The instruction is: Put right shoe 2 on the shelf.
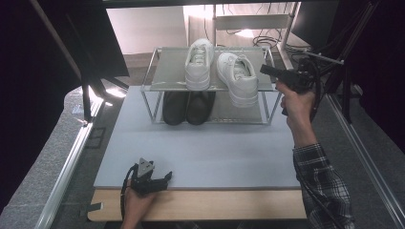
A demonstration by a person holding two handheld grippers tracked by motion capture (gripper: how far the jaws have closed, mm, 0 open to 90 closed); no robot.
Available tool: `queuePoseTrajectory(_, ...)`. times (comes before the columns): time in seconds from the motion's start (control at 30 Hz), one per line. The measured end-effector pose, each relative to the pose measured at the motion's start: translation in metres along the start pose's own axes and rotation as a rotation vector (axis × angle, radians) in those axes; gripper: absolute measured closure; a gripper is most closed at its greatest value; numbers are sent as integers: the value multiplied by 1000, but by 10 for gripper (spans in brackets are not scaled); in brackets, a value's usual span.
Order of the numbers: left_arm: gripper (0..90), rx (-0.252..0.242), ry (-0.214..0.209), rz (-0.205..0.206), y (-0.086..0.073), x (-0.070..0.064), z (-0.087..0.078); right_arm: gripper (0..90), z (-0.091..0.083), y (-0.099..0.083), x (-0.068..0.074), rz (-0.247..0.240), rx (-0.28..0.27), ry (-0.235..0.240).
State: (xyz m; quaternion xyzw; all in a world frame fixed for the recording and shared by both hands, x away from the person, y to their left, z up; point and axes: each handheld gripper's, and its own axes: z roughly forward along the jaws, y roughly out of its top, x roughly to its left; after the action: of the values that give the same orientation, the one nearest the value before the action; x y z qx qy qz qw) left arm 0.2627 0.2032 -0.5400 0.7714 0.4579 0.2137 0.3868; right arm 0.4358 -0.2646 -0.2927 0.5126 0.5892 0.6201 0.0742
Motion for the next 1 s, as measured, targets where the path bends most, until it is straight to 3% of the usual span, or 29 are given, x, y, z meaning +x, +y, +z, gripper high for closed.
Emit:
queuePoseTrajectory(0.3, 127, -1, 1, 0, 0, 0, 0, 593, -22, -14, -7, -39, 5, 9)
queuePoseTrajectory(0.57, 127, -1, 1, 0, 0, 0, 0, 702, -35, -39, -5, -139, 45, -7)
queuePoseTrajectory(0.73, 127, -1, 1, 0, 0, 0, 0, 848, -36, -58, -2, -204, 94, -7)
queuePoseTrajectory(1.0, 127, 2, 0, 3, 0, 0, 0, 897, -27, -74, -2, -271, 162, -13)
